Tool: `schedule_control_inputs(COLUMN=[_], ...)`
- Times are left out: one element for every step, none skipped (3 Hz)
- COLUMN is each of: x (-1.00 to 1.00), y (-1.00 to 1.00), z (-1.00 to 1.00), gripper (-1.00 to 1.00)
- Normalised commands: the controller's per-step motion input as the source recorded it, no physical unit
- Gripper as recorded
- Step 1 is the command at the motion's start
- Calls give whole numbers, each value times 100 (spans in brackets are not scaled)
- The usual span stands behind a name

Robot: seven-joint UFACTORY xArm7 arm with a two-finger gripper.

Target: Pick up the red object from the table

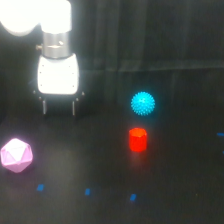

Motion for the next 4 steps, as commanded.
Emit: schedule_control_inputs(x=[100, 92, 96, 100], y=[-25, -51, -39, 20], z=[-45, -3, -43, -46], gripper=[91, 100, 97, 66])
